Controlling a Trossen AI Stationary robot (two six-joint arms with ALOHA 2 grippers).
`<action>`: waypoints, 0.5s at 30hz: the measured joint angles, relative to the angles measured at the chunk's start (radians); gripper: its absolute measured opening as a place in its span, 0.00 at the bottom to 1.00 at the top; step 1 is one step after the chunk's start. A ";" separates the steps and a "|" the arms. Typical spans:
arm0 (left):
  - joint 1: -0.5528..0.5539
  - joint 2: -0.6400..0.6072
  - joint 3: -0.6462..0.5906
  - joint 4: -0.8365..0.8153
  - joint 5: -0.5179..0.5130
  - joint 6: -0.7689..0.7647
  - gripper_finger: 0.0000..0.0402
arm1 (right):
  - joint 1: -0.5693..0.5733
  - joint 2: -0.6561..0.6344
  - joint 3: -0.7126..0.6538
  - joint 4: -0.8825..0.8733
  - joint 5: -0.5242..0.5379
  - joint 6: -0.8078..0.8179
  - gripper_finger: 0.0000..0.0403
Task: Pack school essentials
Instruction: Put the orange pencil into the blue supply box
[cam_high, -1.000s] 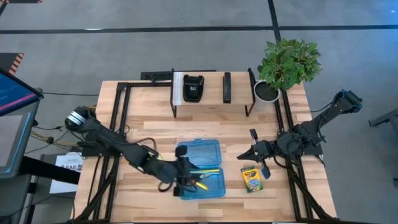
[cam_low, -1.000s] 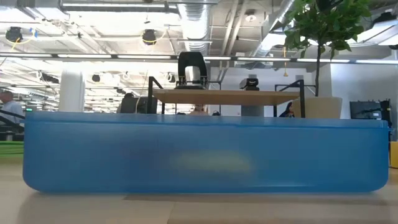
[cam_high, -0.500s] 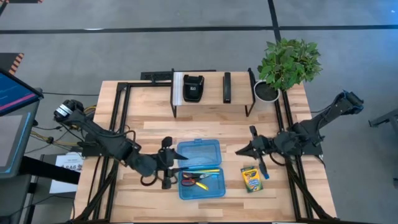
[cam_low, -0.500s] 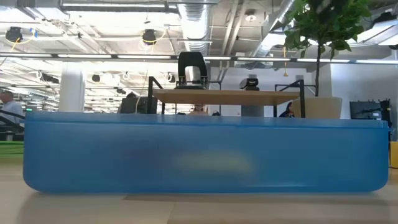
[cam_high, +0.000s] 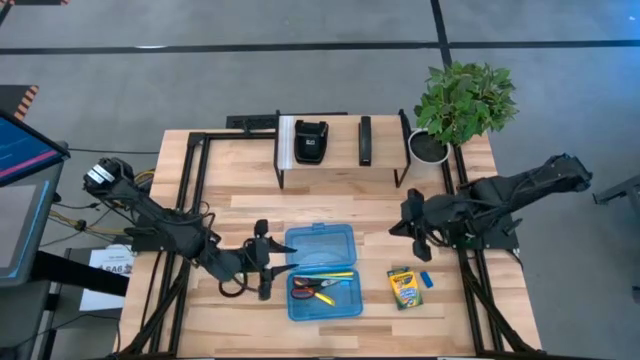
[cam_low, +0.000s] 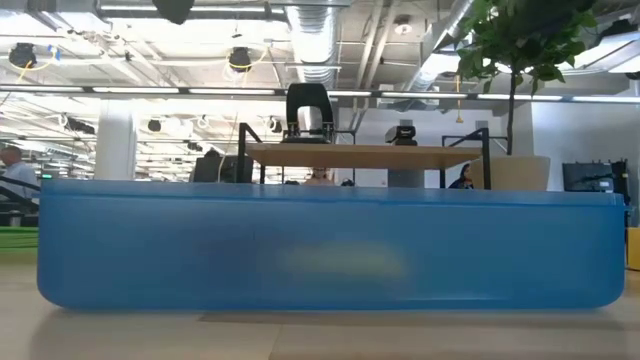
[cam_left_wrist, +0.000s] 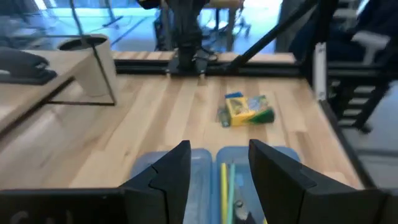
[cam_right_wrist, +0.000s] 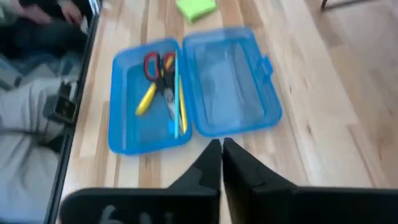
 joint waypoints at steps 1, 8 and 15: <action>0.006 -0.009 -0.032 0.072 0.027 0.012 0.37 | -0.013 0.017 0.023 -0.042 -0.018 -0.003 0.12; 0.017 -0.071 -0.153 0.344 0.107 0.089 0.37 | -0.112 0.246 0.223 -0.365 -0.131 -0.013 0.22; -0.007 -0.072 -0.153 0.343 0.117 0.092 0.37 | -0.156 0.430 0.269 -0.488 -0.193 -0.110 0.23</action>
